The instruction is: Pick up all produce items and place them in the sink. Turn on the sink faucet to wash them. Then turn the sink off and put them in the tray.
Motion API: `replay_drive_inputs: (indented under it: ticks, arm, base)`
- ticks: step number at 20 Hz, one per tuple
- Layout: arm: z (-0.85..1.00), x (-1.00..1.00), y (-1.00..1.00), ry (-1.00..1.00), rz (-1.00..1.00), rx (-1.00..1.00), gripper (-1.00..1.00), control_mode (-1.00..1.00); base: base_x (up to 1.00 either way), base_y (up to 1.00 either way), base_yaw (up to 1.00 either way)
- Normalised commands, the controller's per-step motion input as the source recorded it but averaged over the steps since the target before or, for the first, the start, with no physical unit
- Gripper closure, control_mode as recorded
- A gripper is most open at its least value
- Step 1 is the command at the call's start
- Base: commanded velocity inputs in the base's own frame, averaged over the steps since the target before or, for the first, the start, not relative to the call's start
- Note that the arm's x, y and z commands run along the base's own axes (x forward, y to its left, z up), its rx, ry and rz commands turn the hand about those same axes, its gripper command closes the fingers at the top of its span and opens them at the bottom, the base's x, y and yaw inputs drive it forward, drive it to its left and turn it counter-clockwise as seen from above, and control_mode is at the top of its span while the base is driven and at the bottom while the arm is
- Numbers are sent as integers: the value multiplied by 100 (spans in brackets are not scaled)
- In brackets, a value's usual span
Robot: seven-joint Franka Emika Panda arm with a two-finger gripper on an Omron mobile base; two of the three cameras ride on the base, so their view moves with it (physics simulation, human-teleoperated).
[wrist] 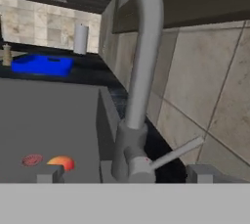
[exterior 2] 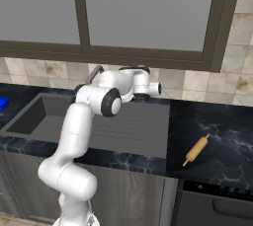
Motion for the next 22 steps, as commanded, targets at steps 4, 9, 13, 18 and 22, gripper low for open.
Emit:
replay_drive_inputs:
  ticks: [4, 9, 13, 18, 22]
  arm:
    - [26, -73, 4, -12, 0, -12, -100, -100]
    - [30, -72, 9, -7, 0, -14, -100, -100]
    - [34, -74, 15, -8, 0, -16, -100, -100]
    - [38, -75, 29, -10, 0, -14, -100, -100]
    - [25, -73, 35, -14, 0, -10, -100, -100]
  base:
    - [0, 0, 0]
    - [0, 0, 0]
    - [0, 0, 0]
    - [0, 0, 0]
    - [0, 0, 0]
